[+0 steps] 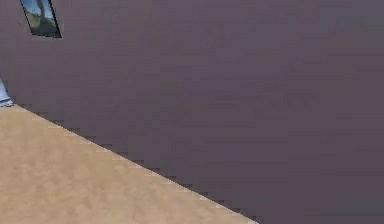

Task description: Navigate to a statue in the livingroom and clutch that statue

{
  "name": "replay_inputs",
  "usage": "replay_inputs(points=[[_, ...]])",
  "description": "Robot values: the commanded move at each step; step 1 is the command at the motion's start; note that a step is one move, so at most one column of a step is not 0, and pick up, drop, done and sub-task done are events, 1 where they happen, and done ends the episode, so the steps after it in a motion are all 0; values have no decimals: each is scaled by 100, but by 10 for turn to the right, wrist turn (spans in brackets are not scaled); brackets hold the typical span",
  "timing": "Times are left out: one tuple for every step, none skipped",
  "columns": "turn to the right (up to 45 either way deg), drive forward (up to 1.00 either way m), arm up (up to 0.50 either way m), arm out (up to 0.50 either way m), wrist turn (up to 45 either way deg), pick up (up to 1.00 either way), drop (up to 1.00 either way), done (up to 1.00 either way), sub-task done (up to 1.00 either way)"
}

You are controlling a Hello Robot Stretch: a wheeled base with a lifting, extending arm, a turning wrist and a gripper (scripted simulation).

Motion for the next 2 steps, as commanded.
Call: replay_inputs(points=[[-60,0,0,0,0,0,0,0,0],[-30,0,0,0,0,0,0,0,0]])
